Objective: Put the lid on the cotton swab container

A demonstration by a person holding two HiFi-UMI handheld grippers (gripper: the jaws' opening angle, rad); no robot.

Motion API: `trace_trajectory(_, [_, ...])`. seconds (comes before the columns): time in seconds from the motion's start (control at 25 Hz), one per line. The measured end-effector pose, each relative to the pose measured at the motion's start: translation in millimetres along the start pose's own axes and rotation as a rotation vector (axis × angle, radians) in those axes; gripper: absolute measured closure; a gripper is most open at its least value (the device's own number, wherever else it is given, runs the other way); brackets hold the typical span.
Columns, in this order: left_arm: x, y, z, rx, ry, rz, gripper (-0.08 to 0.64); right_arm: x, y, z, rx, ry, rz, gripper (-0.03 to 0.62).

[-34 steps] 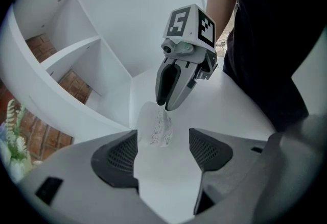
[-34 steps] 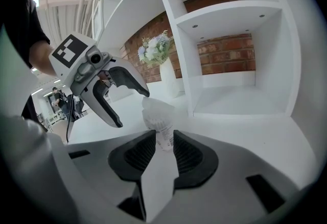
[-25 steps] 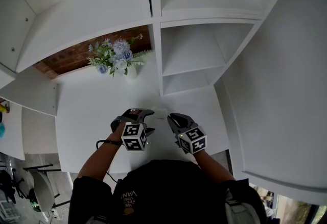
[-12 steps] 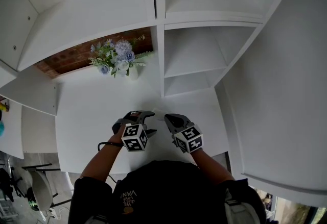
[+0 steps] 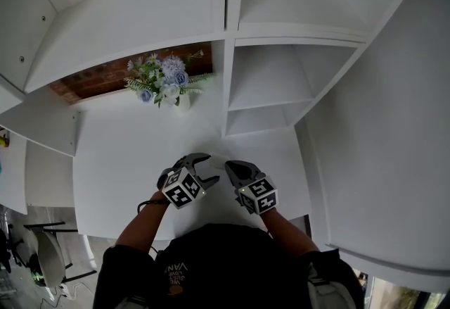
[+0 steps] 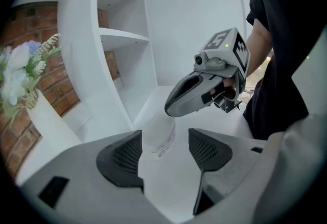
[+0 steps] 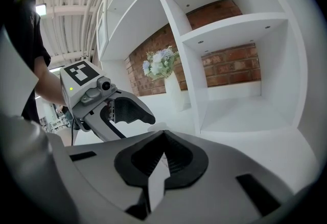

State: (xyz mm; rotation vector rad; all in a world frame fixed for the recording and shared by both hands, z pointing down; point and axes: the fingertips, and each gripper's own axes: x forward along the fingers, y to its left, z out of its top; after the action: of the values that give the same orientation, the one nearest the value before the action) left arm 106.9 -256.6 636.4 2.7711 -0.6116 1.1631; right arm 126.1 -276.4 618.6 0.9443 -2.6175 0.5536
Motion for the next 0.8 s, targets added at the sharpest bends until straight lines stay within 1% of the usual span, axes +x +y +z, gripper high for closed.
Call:
trace_trajectory(0.2, [-5, 6, 11, -0.11, -0.073, 0.043, 0.288, 0, 1, 0, -0.009, 0.003, -0.002, 0.592])
trace_trajectory(0.28, [-9, 9, 16, -0.139, -0.105, 0.069, 0.314, 0, 1, 0, -0.009, 0.003, -0.004, 0.592])
trace_trajectory(0.36, [-13, 14, 19, -0.165, -0.14, 0.105, 0.389, -1, 1, 0, -0.011, 0.003, -0.005, 0.592])
trace_trajectory(0.44, [-16, 18, 22, -0.195, -0.167, 0.138, 0.48, 0, 1, 0, -0.013, 0.004, -0.005, 0.592])
trace_trajectory(0.48, [-18, 20, 22, -0.21, -0.174, 0.153, 0.509, 0, 0, 0, -0.013, 0.004, -0.006, 0.592])
trace_trajectory(0.6, [-19, 28, 17, -0.233, -0.182, 0.193, 0.545, 0, 1, 0, -0.012, 0.005, -0.006, 0.592])
trace_trajectory(0.8, [-14, 30, 10, -0.285, -0.182, 0.194, 0.554, 0, 1, -1, -0.027, 0.017, -0.012, 0.592])
